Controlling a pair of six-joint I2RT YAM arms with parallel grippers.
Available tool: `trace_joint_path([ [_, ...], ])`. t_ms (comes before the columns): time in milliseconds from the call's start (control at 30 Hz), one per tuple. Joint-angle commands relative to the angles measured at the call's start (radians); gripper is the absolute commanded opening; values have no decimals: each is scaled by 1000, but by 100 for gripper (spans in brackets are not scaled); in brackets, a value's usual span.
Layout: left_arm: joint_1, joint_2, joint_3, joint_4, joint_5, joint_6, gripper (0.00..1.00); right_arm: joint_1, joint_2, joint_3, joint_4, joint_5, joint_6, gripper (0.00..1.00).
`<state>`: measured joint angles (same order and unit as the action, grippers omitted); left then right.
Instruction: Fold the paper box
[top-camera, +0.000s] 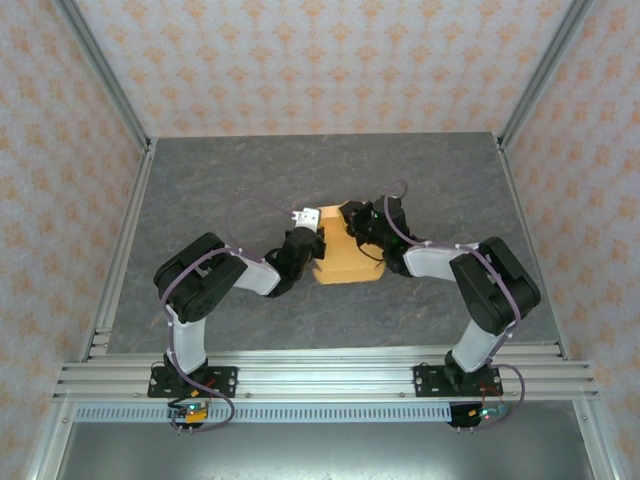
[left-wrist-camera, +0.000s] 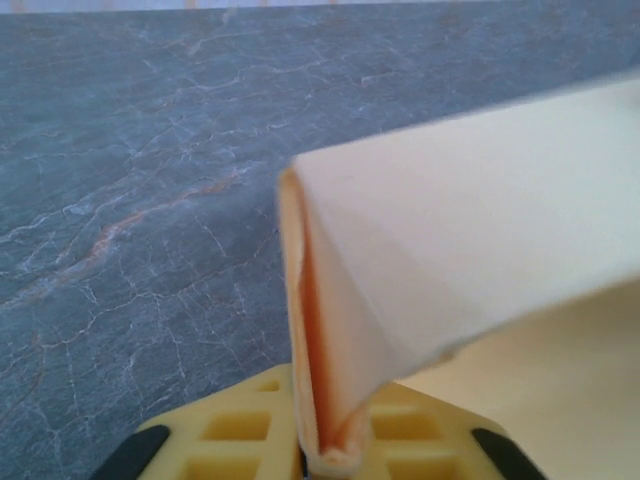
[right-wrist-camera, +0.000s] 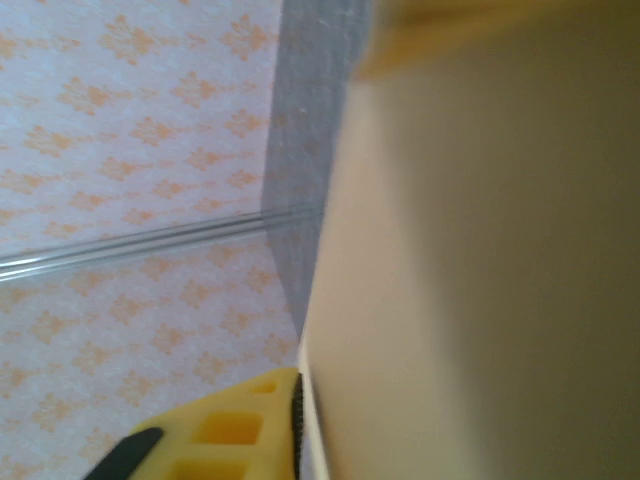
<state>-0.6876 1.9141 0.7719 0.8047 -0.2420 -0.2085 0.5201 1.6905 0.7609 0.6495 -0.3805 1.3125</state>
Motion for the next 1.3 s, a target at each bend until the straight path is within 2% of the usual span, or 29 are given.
trace_joint_path([
  [0, -12, 8, 12, 59, -35, 16, 8, 9, -33, -30, -51, 9, 33, 28],
  [167, -12, 2, 17, 26, -31, 54, 4, 5, -94, -72, -64, -37, 56, 49],
  [267, -10, -31, 4, 21, -31, 76, 4, 0, -200, -61, -161, -59, 15, 56],
  [367, -9, -48, 10, -14, 14, 131, 4, 7, -375, -4, -408, -45, -153, 63],
  [500, 3, -71, 25, -73, 108, 165, 5, 0, -609, 46, -700, 120, -366, 78],
  [567, 5, -77, 13, -64, 123, 176, 5, -33, -637, 85, -776, 149, -477, 75],
  [700, 20, -81, -30, -5, 179, 178, 6, -135, -498, 257, -976, 99, -726, 73],
  [800, 20, -71, -52, 46, 230, 206, 6, -141, -330, 384, -1088, 80, -928, 76],
  [933, 20, -62, -60, 62, 261, 213, 6, -142, -150, 433, -1049, -52, -1021, 79],
  [1067, 20, -59, -67, 63, 263, 225, 7, -138, -7, 527, -1101, -206, -1082, 80],
  [1200, 20, -60, -61, 39, 271, 237, 8, -134, 51, 525, -1081, -372, -1098, 82],
  [1267, 20, -57, -58, 29, 272, 243, 8, -129, 68, 521, -1074, -398, -1101, 83],
])
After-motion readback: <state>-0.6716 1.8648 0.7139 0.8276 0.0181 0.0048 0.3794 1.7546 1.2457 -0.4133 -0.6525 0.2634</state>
